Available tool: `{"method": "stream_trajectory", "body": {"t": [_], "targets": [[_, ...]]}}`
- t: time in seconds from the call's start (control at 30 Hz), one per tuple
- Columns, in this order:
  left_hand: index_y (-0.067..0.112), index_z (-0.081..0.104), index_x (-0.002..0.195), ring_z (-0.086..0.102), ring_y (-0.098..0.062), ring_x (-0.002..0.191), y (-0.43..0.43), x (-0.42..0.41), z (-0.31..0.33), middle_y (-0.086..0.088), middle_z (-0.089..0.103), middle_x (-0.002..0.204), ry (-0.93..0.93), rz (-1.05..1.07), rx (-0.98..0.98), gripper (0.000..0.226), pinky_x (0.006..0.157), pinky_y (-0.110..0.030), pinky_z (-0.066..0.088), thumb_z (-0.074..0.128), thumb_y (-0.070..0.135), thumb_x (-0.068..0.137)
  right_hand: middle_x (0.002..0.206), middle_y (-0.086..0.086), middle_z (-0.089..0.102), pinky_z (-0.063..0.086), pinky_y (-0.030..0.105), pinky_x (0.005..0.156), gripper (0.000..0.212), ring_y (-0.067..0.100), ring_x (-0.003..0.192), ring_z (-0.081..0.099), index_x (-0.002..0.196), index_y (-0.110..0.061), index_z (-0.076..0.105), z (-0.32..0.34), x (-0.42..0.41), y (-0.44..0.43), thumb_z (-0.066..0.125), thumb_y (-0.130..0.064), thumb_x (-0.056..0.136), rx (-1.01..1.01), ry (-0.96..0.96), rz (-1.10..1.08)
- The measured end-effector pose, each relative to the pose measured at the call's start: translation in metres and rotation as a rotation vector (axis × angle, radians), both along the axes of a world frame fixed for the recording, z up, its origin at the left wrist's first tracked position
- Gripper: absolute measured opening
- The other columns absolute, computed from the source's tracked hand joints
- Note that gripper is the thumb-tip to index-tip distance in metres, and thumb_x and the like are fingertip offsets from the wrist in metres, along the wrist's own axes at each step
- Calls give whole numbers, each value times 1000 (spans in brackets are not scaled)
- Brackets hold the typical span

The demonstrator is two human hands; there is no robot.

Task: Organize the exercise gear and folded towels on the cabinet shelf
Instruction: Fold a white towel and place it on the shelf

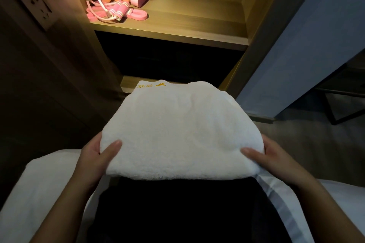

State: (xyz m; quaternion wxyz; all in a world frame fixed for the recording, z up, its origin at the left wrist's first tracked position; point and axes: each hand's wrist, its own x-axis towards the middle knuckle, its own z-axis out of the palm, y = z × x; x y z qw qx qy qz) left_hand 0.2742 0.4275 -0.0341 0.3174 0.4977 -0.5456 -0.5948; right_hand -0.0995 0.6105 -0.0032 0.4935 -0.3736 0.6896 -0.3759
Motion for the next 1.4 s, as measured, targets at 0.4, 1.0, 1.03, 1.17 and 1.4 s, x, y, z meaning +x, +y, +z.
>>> {"method": "stream_trajectory", "body": {"t": [0.4,1.0,1.03,1.17,1.4], "targets": [[32,64,96,63,-11,94,-6,-3,-3,9,68,99,-229,41,1,13,66,-28,46,54,41,96,100,-11,75,59,23,71,57,10,92,72,114,-20,65,-4,2,0,69,-60,73,194,7,-53],[11,60,100,61,-23,82,-49,-37,23,-5,64,90,-224,53,346,15,61,-32,44,61,24,93,109,-2,59,48,35,63,48,23,98,59,132,-23,46,3,-7,-61,63,-40,90,231,-112,-374],[9,58,108,60,-23,82,-55,-40,23,-4,63,90,-237,57,323,21,61,-32,44,61,24,94,112,-4,54,48,34,62,52,22,97,57,137,-28,39,5,-9,-65,62,-37,92,209,-104,-380],[9,38,140,56,-23,96,-69,-45,22,-8,54,118,-482,-110,246,57,72,-35,46,62,32,94,133,-3,36,50,36,69,67,20,102,52,148,-44,19,15,-11,-76,59,-27,96,161,-37,-301],[21,59,119,53,-10,109,-21,-28,27,7,56,124,-669,-407,-757,34,90,-41,52,55,33,88,160,3,19,28,42,114,57,24,142,27,142,-35,37,-4,26,-53,61,-29,90,55,917,117]]}}
